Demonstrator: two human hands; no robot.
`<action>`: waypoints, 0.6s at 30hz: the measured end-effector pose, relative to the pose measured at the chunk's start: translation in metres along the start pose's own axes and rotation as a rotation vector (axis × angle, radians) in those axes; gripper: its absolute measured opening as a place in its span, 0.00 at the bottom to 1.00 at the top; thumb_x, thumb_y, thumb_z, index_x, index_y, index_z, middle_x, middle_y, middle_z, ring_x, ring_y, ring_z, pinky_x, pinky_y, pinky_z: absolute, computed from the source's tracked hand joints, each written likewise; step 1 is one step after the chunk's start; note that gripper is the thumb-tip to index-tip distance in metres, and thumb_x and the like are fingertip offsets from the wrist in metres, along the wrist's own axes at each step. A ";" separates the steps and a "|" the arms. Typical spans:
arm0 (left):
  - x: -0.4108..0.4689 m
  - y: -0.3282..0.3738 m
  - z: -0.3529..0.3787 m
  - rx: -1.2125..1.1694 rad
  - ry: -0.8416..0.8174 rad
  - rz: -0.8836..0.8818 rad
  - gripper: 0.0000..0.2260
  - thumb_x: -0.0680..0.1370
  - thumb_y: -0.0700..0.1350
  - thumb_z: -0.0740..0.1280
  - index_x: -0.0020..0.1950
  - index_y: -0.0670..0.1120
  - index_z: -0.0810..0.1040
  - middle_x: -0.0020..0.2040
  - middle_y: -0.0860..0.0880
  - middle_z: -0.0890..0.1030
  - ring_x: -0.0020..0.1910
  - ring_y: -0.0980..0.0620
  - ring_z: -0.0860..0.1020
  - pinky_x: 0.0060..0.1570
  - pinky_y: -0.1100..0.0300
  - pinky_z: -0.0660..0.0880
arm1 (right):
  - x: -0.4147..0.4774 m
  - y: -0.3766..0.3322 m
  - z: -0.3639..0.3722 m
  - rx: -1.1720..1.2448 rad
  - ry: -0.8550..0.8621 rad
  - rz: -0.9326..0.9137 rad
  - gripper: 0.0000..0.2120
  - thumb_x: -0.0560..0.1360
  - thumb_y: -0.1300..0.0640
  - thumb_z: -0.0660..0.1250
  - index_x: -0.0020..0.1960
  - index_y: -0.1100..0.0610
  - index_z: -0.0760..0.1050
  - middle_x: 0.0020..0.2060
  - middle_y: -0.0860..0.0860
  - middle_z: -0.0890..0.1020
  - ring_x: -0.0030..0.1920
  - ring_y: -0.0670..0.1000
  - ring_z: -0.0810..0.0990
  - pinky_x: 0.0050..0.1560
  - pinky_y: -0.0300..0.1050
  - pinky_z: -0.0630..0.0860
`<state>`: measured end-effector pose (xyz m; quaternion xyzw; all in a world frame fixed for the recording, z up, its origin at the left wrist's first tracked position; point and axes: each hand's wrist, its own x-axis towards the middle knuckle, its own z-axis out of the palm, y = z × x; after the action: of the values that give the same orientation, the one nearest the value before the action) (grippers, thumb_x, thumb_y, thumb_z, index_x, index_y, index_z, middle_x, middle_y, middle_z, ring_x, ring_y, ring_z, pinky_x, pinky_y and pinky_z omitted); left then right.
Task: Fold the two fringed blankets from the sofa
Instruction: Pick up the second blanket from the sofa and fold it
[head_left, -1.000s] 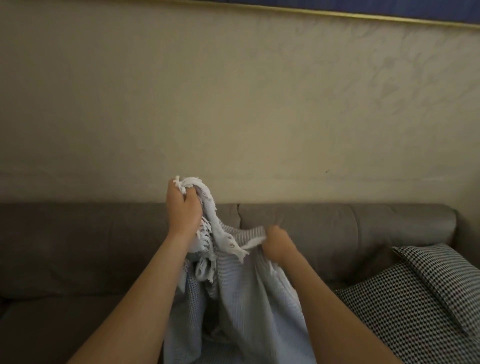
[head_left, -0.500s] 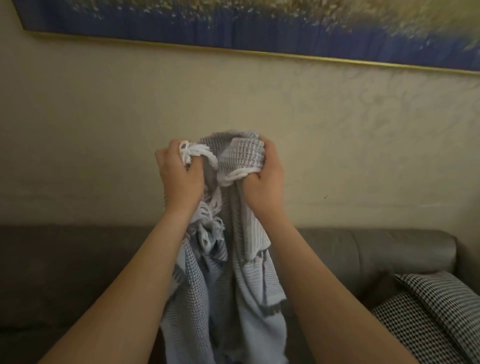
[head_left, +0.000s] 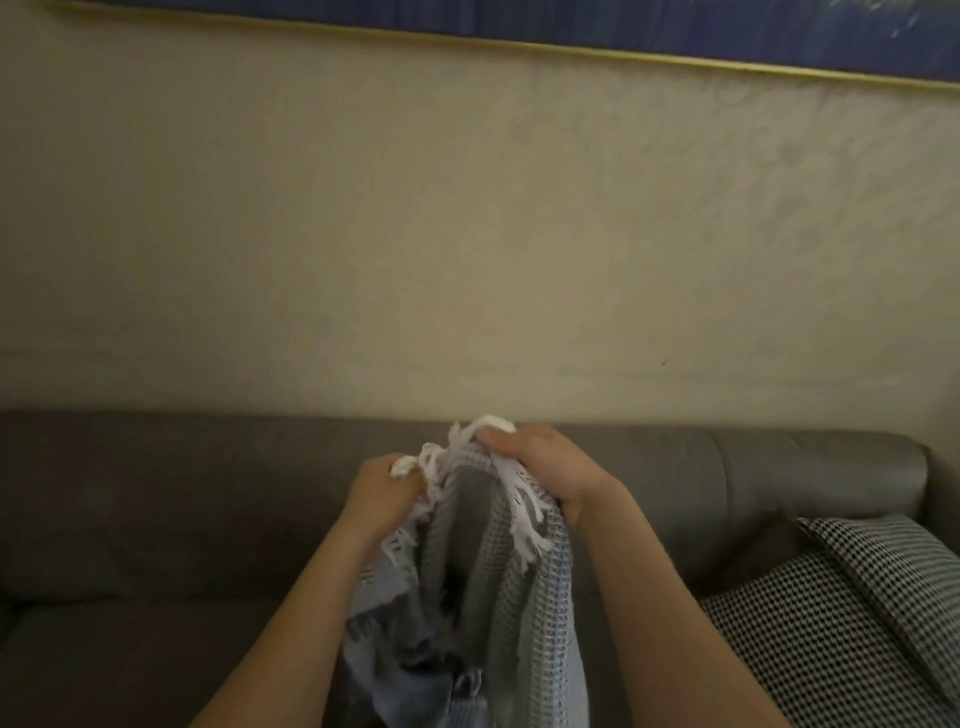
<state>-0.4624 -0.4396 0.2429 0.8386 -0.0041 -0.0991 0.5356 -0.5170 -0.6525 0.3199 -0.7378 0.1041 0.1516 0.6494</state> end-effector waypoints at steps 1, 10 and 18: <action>-0.008 0.003 -0.001 -0.077 -0.071 0.009 0.05 0.78 0.40 0.69 0.51 0.45 0.85 0.48 0.48 0.86 0.47 0.49 0.81 0.45 0.56 0.75 | 0.001 0.003 0.003 0.033 0.059 -0.080 0.21 0.79 0.47 0.73 0.47 0.68 0.83 0.41 0.62 0.85 0.39 0.60 0.82 0.41 0.51 0.77; -0.030 -0.006 0.022 0.093 -0.387 0.219 0.11 0.75 0.50 0.69 0.54 0.47 0.84 0.48 0.44 0.85 0.45 0.51 0.82 0.46 0.46 0.79 | 0.010 0.064 0.021 -0.556 0.039 -0.303 0.12 0.70 0.58 0.74 0.37 0.65 0.75 0.28 0.54 0.74 0.30 0.50 0.67 0.31 0.50 0.65; -0.028 -0.006 0.034 0.228 -0.186 0.280 0.19 0.79 0.39 0.70 0.31 0.54 0.72 0.29 0.53 0.77 0.28 0.59 0.72 0.33 0.59 0.66 | 0.002 0.090 0.019 -0.699 0.353 -0.331 0.06 0.72 0.55 0.67 0.43 0.53 0.83 0.35 0.48 0.84 0.35 0.50 0.81 0.35 0.55 0.81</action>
<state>-0.4962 -0.4642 0.2282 0.8722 -0.1814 -0.0993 0.4433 -0.5485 -0.6456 0.2336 -0.9350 0.0359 -0.0572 0.3481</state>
